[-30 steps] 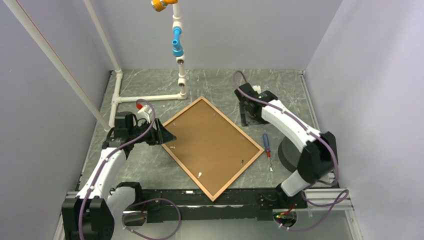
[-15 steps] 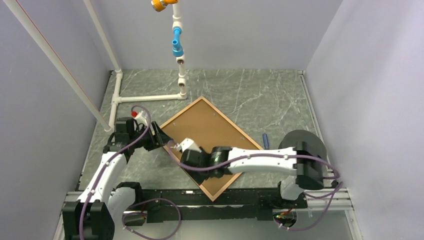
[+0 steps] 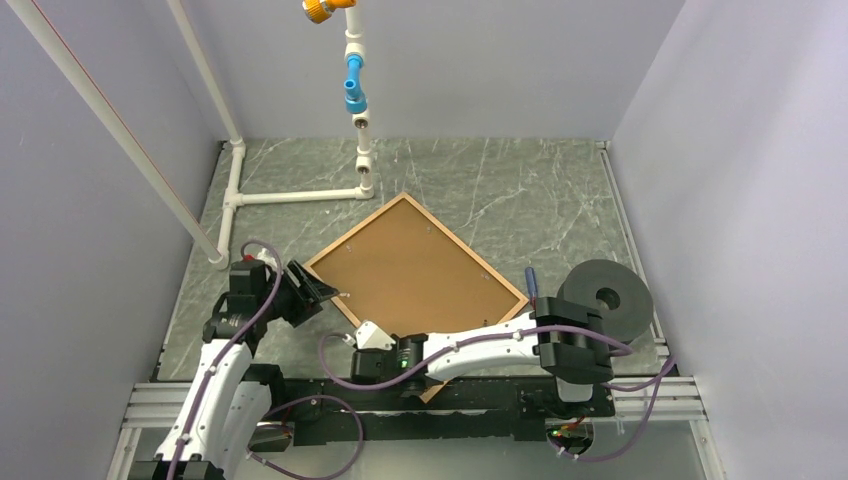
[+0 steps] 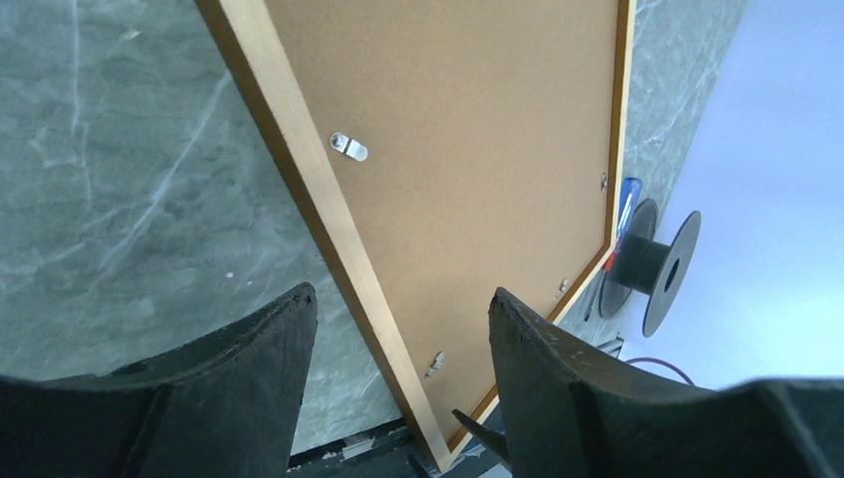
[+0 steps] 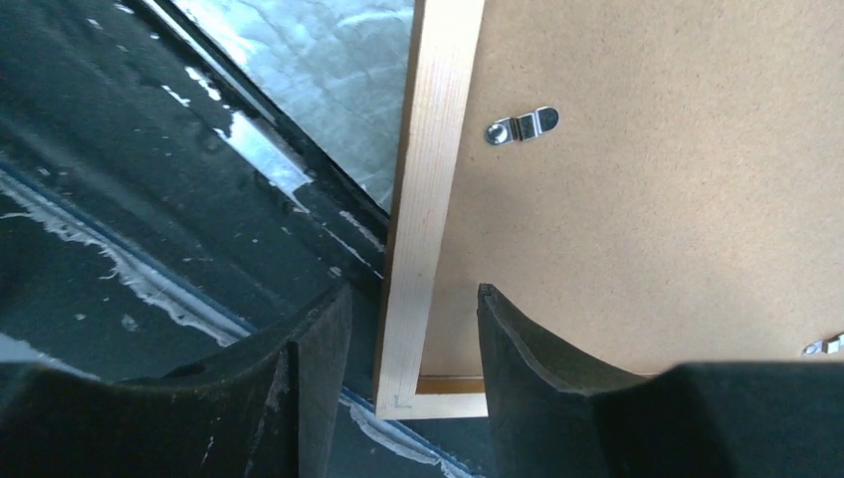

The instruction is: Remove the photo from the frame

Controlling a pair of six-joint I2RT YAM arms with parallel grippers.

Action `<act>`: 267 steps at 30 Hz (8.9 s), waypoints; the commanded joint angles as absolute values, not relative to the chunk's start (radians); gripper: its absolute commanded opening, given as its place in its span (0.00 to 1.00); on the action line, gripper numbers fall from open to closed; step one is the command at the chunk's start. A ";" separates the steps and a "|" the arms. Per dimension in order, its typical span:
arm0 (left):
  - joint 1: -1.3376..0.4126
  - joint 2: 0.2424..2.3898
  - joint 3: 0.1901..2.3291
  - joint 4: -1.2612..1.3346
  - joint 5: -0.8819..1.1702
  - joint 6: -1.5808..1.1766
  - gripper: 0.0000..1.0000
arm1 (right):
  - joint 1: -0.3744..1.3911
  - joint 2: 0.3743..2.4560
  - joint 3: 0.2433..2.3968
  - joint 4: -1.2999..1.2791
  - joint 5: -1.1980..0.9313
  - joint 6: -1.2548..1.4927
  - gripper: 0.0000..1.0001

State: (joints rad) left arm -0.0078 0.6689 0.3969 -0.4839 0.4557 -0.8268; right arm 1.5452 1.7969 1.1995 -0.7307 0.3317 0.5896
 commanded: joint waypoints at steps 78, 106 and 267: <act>-0.227 0.226 0.530 -0.982 0.056 -1.289 0.00 | 1.356 0.748 0.592 -0.030 0.307 -0.025 0.96; -0.226 0.297 0.770 -0.984 -0.036 -1.173 0.00 | 1.608 0.716 0.464 0.126 0.395 -0.183 1.00; -0.227 0.327 0.922 -0.753 -0.002 -0.870 0.93 | 1.166 1.292 1.653 -1.324 0.603 0.596 0.00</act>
